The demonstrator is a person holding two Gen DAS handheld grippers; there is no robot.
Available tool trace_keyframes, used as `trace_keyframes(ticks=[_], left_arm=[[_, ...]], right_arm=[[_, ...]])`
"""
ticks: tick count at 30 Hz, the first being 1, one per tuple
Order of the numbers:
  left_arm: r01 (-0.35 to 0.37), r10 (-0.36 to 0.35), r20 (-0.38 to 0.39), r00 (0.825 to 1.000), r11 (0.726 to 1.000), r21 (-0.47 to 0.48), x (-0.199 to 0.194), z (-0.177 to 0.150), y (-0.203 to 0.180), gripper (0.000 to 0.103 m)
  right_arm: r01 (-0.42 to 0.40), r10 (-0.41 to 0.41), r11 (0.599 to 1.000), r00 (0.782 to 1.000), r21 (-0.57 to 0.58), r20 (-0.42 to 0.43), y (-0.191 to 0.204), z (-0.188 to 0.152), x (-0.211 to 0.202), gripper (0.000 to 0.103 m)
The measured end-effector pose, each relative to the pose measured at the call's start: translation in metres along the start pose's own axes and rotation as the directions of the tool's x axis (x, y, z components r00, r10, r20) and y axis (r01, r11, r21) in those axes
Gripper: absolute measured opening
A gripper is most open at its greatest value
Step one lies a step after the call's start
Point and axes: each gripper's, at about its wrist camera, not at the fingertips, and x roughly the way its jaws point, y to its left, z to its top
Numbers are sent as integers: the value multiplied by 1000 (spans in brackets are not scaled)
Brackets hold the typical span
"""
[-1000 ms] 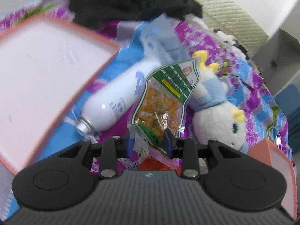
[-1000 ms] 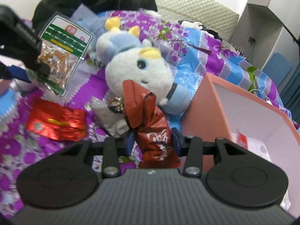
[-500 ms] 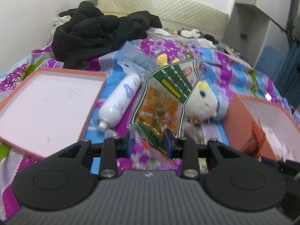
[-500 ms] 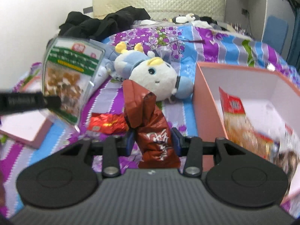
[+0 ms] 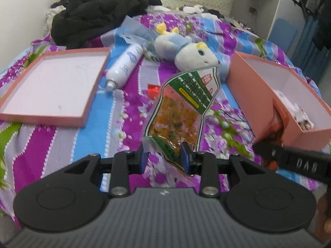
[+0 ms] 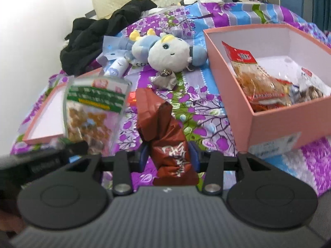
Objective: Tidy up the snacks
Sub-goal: 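Carry green bag into pink box with left tool while right tool lowers brown pack in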
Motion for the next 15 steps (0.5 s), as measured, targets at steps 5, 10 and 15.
trace_keyframes(ticks=[5,10,15], left_arm=[[30,-30,-6,1000,1000,-7,-15,16,-7,37],[105,-105,-5,995,994,-15,-33,48,-25,37],[157,-157,41,987,988,-1,-49,88,-47,37]], right_arm=[[22,-22,1000,999,2,44,-10,22,-23,44],[36,-40,999,994,36,103,-26,50,-49,44],[64,-67,998,985,25,160,-36,76,-71,44]])
